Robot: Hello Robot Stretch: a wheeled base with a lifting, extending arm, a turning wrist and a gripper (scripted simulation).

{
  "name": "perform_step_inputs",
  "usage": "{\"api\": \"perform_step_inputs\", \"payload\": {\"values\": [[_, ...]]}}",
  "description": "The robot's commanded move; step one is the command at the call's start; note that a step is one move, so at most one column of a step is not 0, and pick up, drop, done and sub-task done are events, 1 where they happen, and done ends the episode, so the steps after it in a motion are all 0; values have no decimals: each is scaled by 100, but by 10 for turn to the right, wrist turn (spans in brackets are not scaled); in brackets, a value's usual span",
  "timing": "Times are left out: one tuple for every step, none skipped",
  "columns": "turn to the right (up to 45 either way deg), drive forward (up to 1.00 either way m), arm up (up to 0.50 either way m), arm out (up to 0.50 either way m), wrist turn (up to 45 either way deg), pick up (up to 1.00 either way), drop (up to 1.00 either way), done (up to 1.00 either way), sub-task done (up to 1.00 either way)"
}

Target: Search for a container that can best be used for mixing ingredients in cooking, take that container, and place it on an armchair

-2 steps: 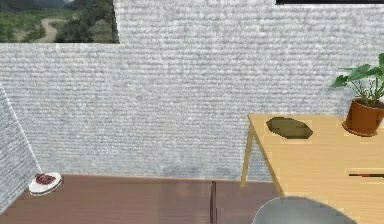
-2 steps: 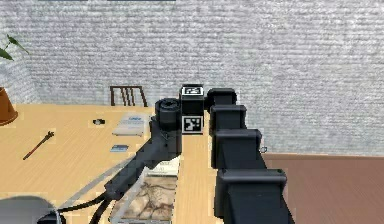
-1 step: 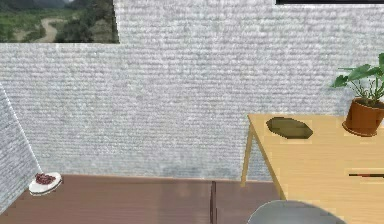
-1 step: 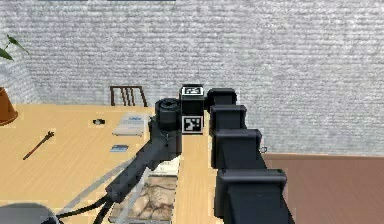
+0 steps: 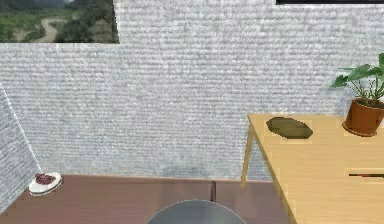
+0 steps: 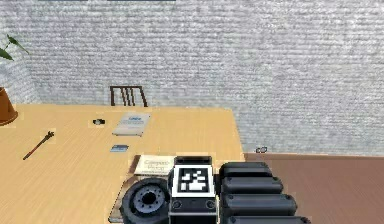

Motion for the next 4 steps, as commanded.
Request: {"api": "perform_step_inputs", "payload": {"values": [[-450,0,0,0,0,0,0,0,0],[-450,0,0,0,0,0,0,0,0],[-450,0,0,0,0,0,0,0,0],[-60,0,0,0,0,0,0,0,0]]}}
